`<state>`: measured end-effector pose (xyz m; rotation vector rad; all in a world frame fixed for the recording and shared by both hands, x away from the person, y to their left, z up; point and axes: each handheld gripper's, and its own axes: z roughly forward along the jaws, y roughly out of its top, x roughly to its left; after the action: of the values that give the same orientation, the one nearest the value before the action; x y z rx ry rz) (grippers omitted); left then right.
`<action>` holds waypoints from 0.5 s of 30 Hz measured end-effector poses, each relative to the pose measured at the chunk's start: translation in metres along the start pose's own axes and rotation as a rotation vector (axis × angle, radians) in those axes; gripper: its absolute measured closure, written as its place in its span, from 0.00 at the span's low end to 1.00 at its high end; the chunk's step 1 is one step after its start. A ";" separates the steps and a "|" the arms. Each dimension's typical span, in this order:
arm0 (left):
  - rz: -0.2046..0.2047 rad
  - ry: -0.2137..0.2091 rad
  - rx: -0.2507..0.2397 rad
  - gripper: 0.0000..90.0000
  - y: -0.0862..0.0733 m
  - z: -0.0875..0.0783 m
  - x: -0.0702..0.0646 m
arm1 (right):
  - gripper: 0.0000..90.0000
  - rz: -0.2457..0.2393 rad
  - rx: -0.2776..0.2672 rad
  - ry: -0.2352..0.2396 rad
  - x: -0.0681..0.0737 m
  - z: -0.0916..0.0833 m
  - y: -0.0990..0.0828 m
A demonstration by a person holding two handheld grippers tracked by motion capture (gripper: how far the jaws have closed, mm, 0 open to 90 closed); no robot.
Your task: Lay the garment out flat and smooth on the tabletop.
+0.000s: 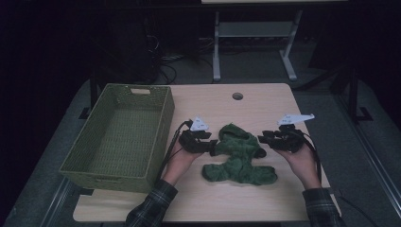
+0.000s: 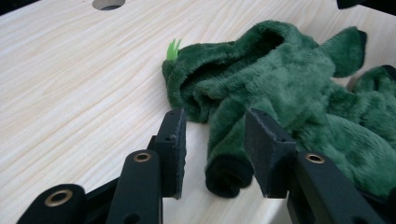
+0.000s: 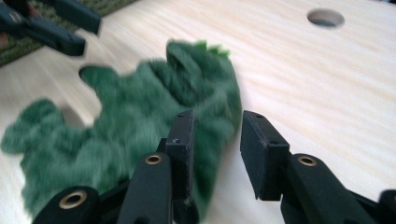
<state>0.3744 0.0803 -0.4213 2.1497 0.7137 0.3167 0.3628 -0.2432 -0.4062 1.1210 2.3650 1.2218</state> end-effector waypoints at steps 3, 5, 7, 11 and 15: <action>-0.014 -0.004 -0.002 0.64 -0.001 0.004 0.002 | 0.71 -0.010 0.013 0.019 0.001 0.017 0.016; -0.017 -0.005 0.003 0.63 -0.002 0.006 0.003 | 0.71 -0.023 0.021 0.033 0.002 0.030 0.025; -0.023 -0.004 0.005 0.62 -0.002 0.007 0.004 | 0.71 -0.041 0.040 0.051 0.004 0.043 0.032; -0.043 -0.003 -0.006 0.62 -0.003 0.006 0.007 | 0.70 -0.061 0.089 0.048 0.007 0.066 0.038; -0.044 -0.001 -0.006 0.62 -0.004 0.006 0.009 | 0.70 -0.083 0.132 0.043 0.007 0.084 0.038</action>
<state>0.3830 0.0840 -0.4282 2.1247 0.7576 0.2934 0.4223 -0.1758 -0.4279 1.0331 2.5295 1.0872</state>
